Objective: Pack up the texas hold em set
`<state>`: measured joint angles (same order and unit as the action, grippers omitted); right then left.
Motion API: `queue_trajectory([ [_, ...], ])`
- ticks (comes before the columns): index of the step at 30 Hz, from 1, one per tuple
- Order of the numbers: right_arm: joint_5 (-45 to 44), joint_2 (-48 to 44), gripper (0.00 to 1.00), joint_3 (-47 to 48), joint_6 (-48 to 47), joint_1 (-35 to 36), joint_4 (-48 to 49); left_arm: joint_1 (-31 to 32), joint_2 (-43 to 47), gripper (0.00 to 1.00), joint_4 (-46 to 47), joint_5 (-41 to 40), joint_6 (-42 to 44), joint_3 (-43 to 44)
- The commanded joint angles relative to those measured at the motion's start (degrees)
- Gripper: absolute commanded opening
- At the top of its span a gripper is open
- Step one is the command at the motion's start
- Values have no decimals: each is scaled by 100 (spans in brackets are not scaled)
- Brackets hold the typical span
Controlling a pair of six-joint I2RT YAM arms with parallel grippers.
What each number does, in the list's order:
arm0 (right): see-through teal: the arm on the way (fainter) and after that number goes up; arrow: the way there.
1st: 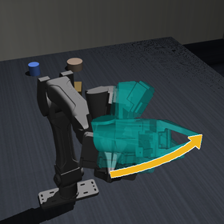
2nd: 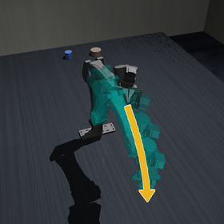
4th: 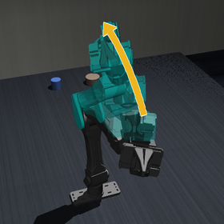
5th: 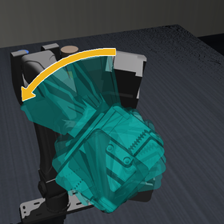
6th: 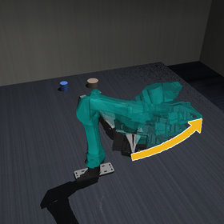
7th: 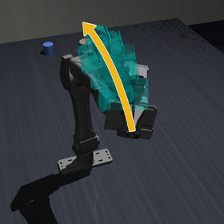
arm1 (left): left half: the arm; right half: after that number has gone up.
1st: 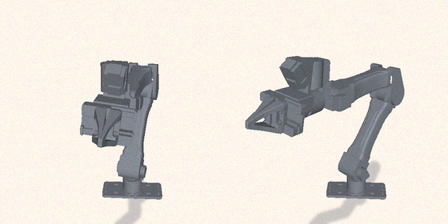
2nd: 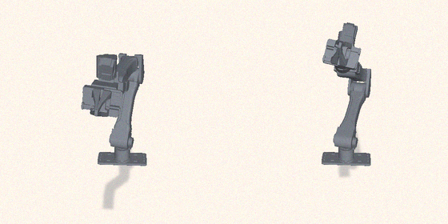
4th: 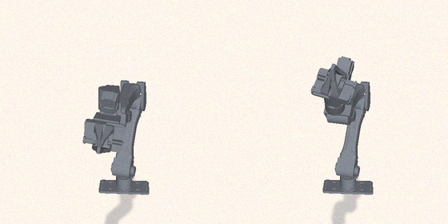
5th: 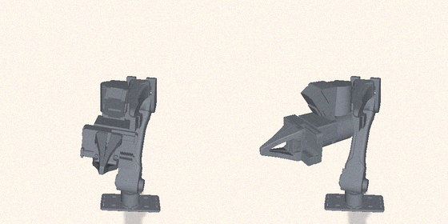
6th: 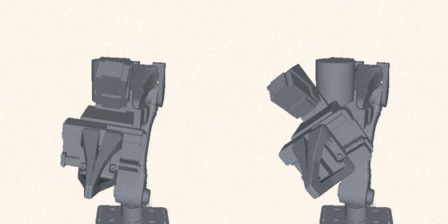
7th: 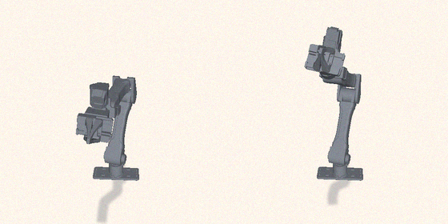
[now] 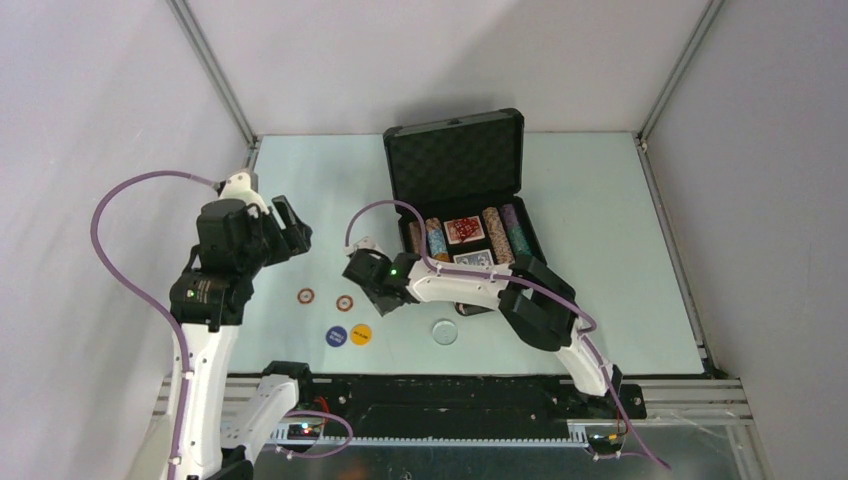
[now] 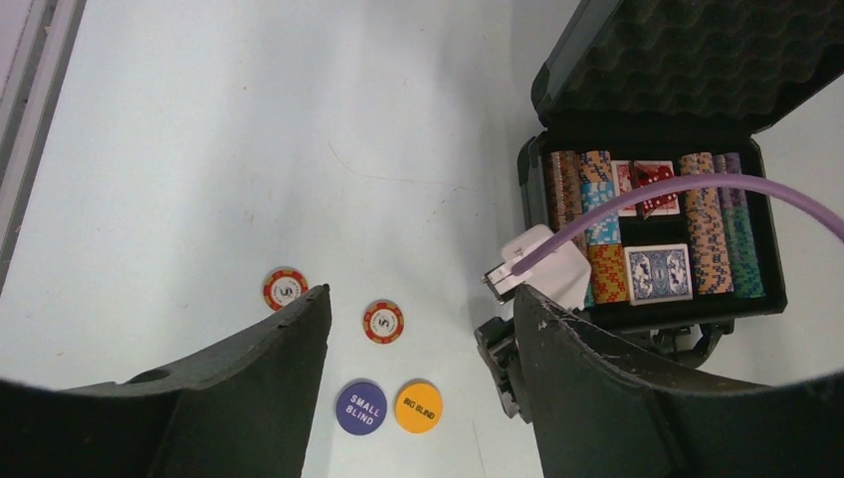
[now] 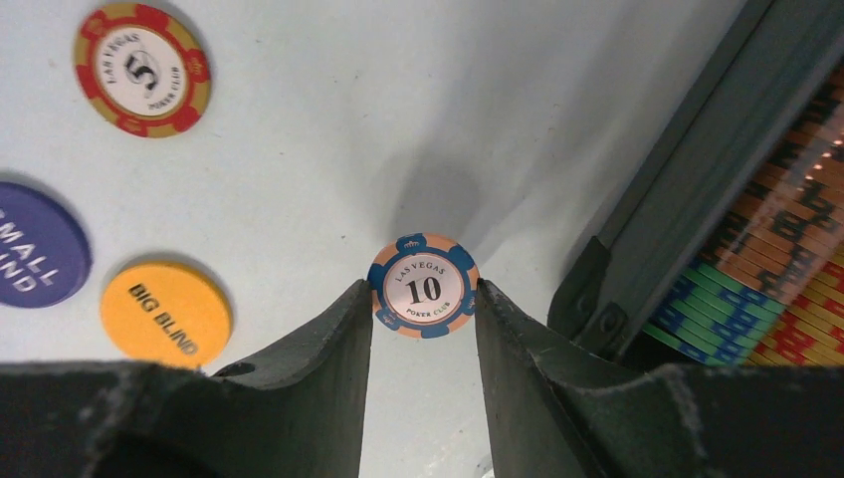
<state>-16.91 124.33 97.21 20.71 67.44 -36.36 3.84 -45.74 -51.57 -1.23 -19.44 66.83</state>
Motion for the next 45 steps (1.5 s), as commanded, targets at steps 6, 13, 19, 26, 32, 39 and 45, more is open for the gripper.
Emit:
queue_trajectory([
  [6,-213,-682,45,273,-52,91,-95,-47,43,73,118,80,55,15],
  [13,-430,-942,45,227,-8,-30,-302,-48,25,73,115,80,46,-1],
  [19,-551,-1268,45,-95,-1,-195,-311,-49,-35,73,228,340,-91,-154],
  [26,-509,-1555,45,-539,25,-493,-230,-46,-136,72,392,568,-247,-388],
  [32,-531,-1754,45,-811,30,-591,-150,-44,-166,72,741,1175,-523,-794],
  [39,-490,-2027,45,-1261,59,-663,34,-46,-306,72,1449,1903,-988,-1304],
  [45,-415,-2184,45,-1418,80,-678,123,-42,-427,71,1976,2165,-1320,-1760],
])
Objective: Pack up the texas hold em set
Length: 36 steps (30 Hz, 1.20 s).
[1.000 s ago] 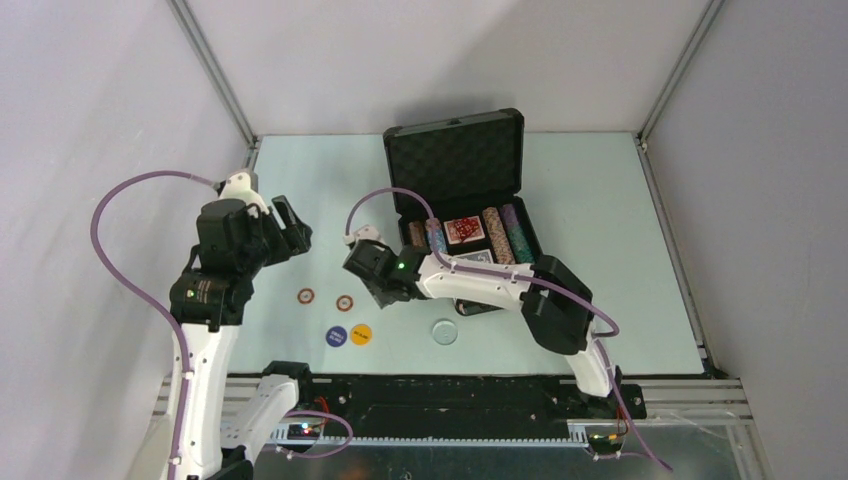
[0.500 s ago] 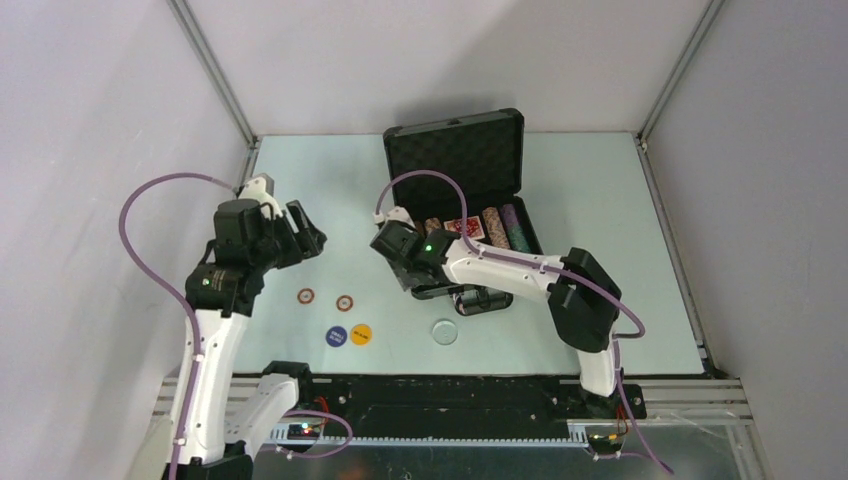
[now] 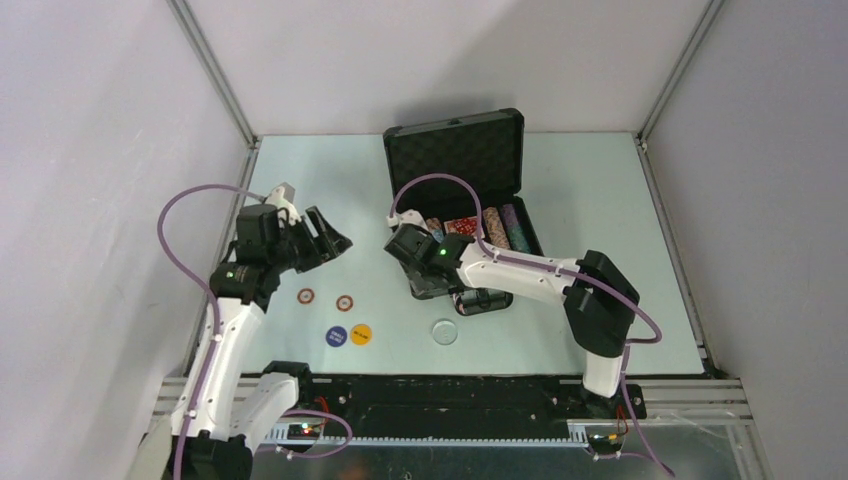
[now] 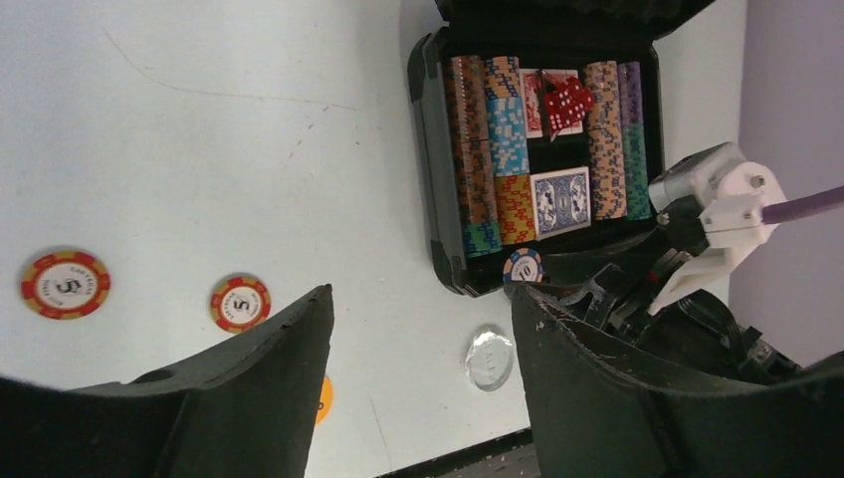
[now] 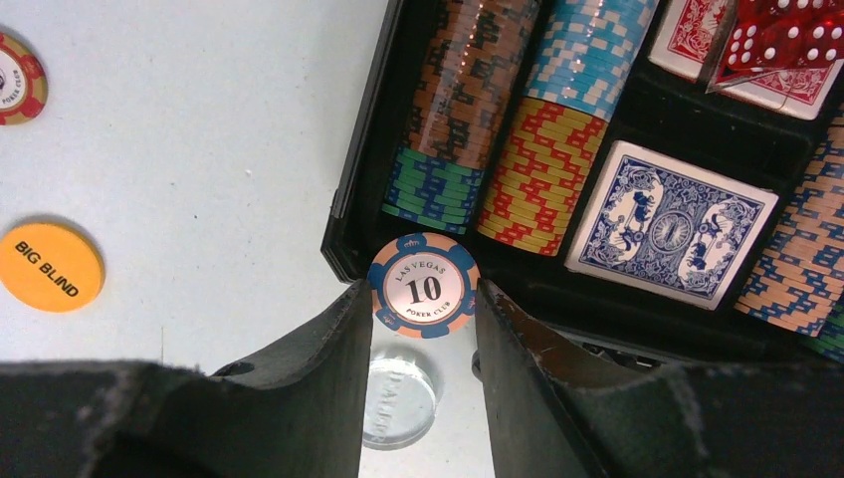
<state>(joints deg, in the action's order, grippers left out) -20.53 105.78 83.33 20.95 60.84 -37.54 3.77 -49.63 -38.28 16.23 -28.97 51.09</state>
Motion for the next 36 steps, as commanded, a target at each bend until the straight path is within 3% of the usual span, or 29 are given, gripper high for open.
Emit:
queue_trajectory([
  [1,-62,-347,45,-46,48,-8,243,-41,-56,71,735,522,-477,-240],
  [12,-64,-762,45,-134,-73,-1,344,-39,-517,71,2209,1451,-1256,-1035],
  [19,71,-950,45,-133,-158,1,413,-35,-1007,67,4423,2265,-2447,-1764],
  [27,269,-1135,45,-133,-329,8,504,25,-1004,66,4998,2546,-2560,-2014],
  [36,392,-1371,46,-133,-487,22,526,580,-1442,63,5853,2601,-2879,-2200],
])
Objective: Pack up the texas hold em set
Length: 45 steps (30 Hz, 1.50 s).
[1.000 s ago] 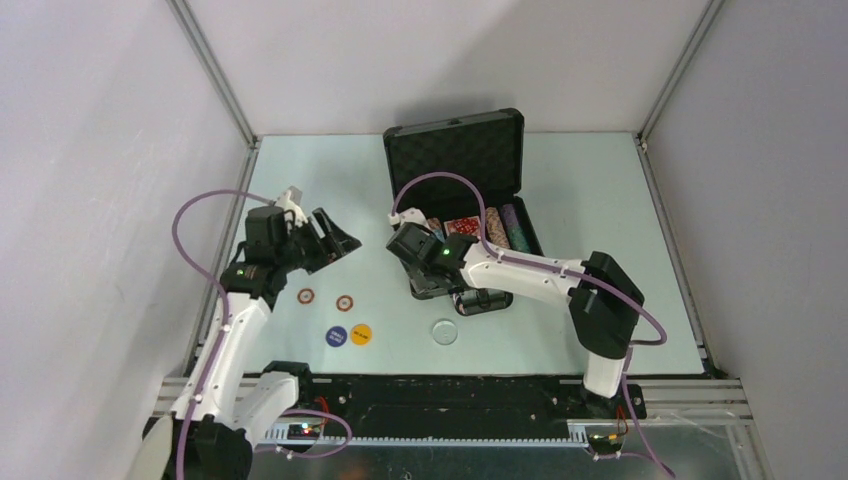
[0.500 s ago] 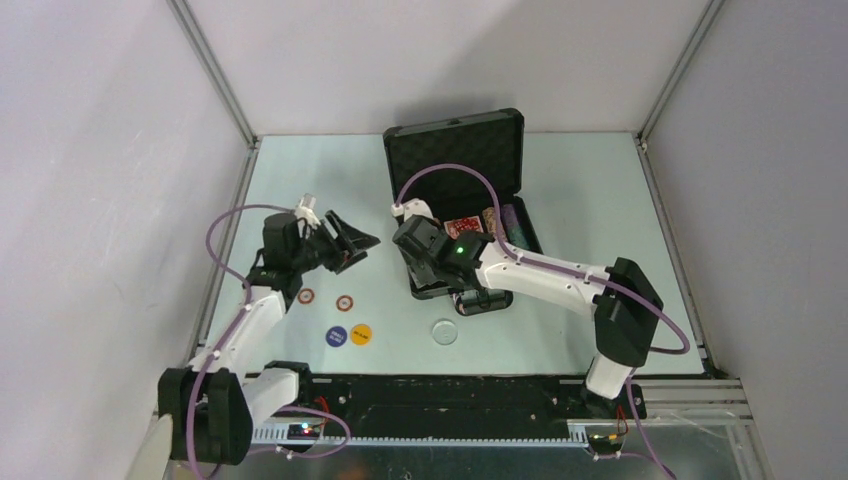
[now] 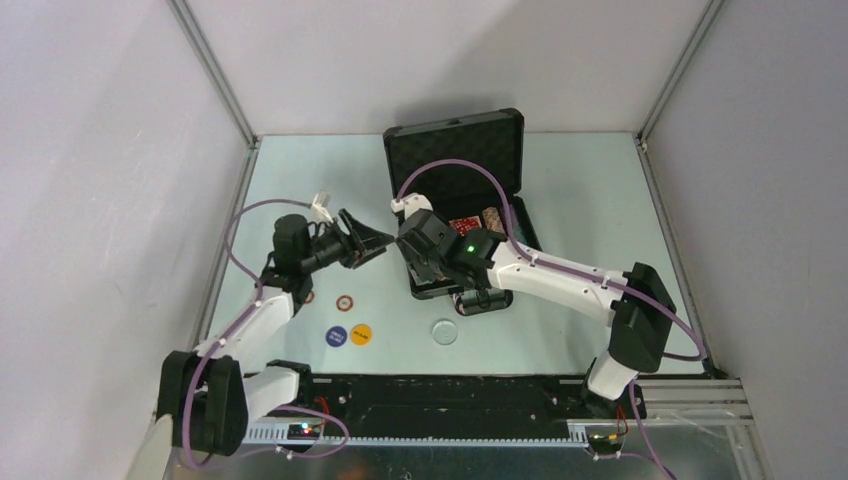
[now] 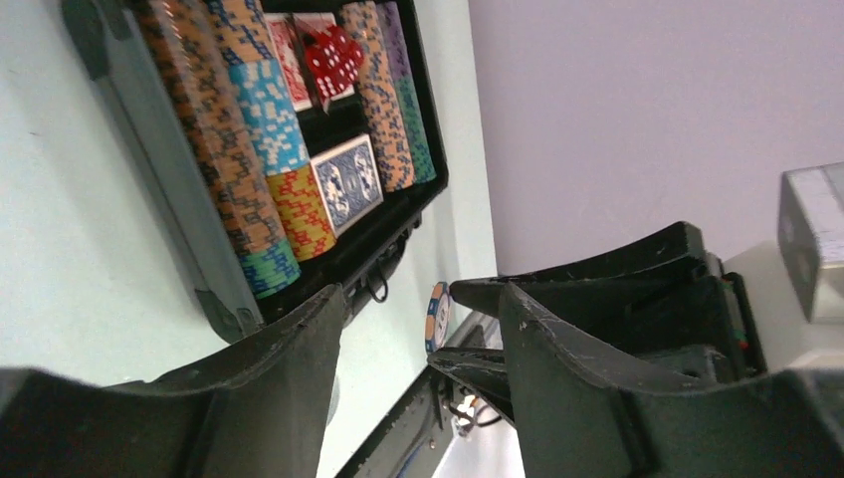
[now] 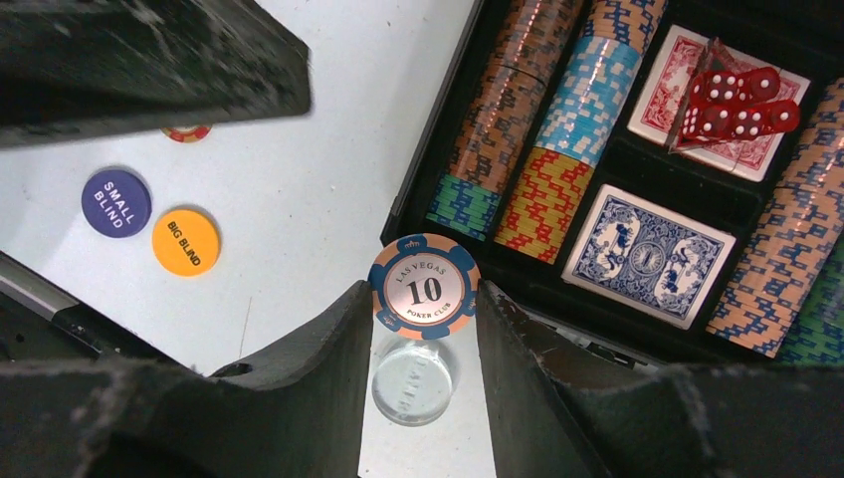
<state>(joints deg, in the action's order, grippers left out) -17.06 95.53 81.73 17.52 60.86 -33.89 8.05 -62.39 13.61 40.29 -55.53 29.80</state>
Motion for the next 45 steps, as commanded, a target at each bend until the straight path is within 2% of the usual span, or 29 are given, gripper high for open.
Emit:
queue_trajectory([
  [1,49,-357,46,27,-144,17,153,161,-193,62,724,235,-249,-108],
  [17,124,-467,46,27,-287,-15,167,676,-524,57,1306,459,-441,-125],
  [45,277,-580,45,77,-827,-109,82,1073,-540,53,1489,793,-431,-219],
])
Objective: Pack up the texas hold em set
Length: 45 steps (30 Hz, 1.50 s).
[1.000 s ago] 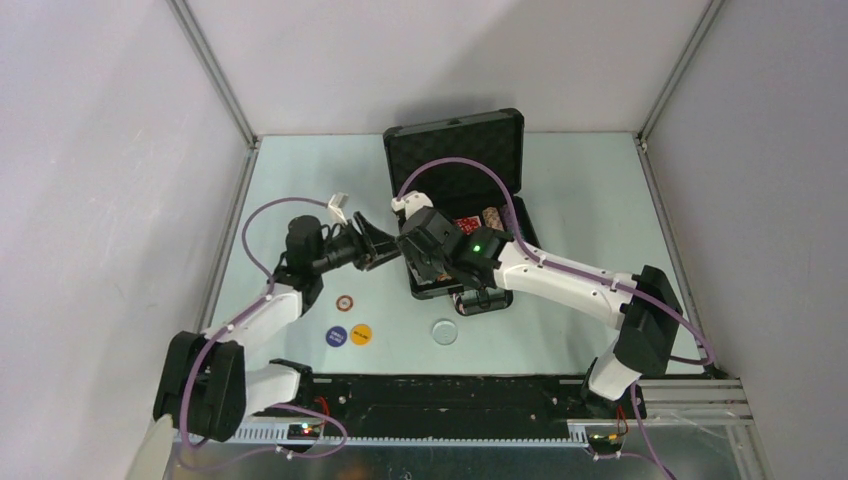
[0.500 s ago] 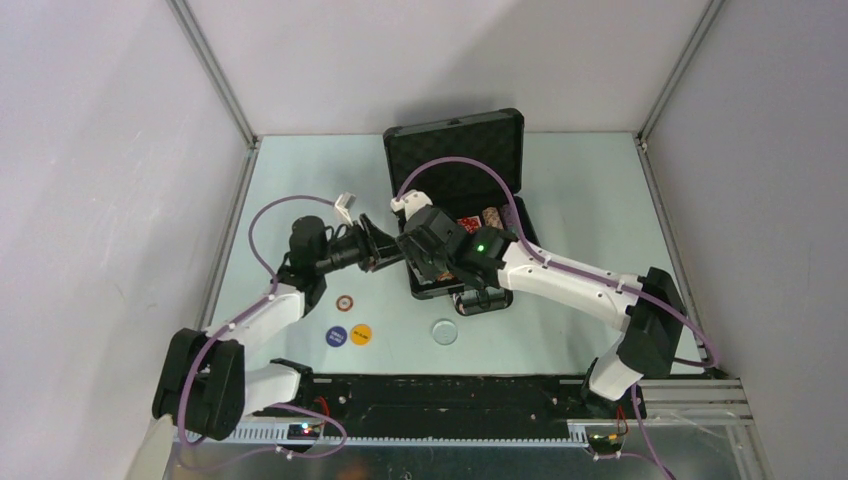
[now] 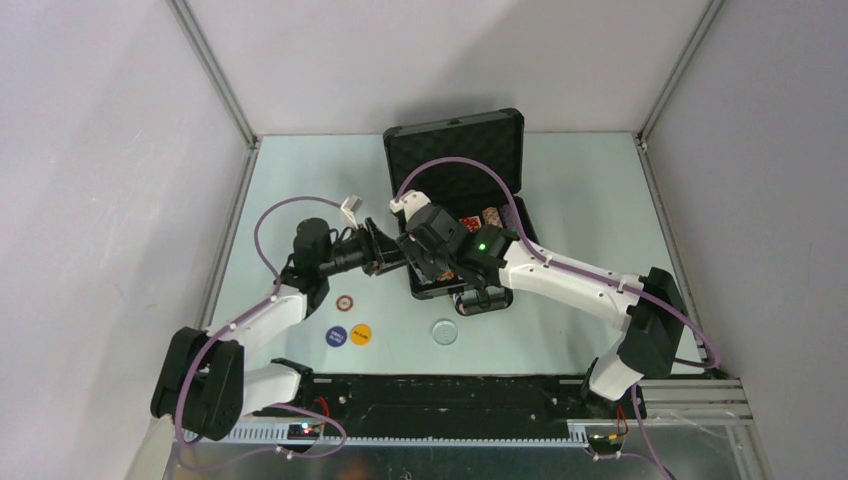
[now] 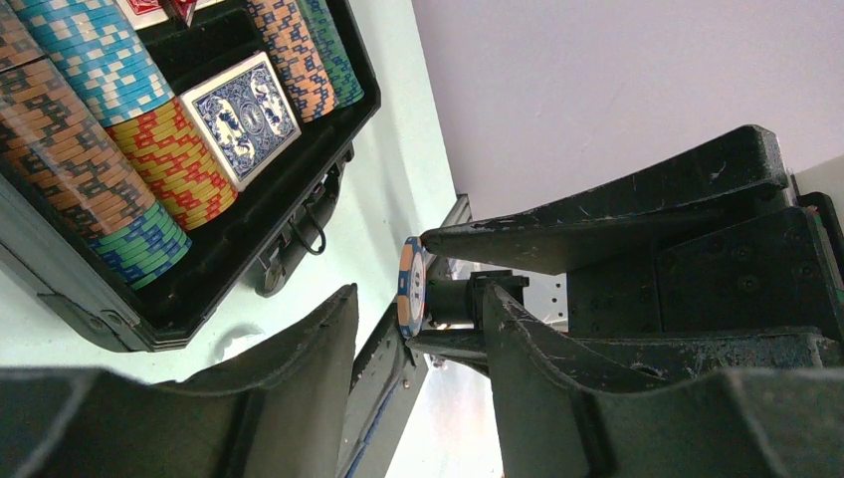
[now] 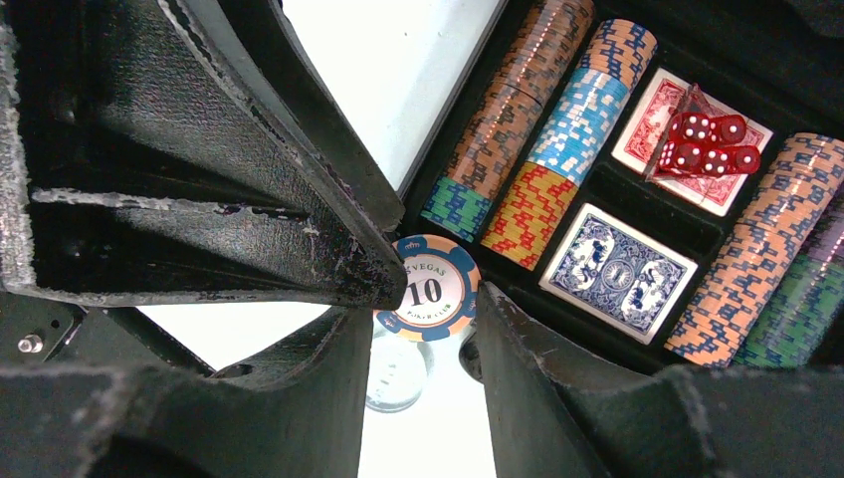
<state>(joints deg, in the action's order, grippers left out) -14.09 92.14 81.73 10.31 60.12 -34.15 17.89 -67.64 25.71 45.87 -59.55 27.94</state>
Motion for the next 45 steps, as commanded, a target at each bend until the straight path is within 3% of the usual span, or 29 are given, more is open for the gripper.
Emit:
queue_trajectory([
  [1,-18,-241,45,79,-107,-39,109,95,-14,53,281,244,-25,-38],
  [22,42,-394,45,69,-241,16,81,226,-146,52,404,301,-110,-5],
  [39,581,-727,45,-45,-1010,-51,104,288,-21,51,602,433,-231,-10],
  [45,561,-767,45,-44,-1017,-69,106,329,-47,45,690,432,-304,9],
])
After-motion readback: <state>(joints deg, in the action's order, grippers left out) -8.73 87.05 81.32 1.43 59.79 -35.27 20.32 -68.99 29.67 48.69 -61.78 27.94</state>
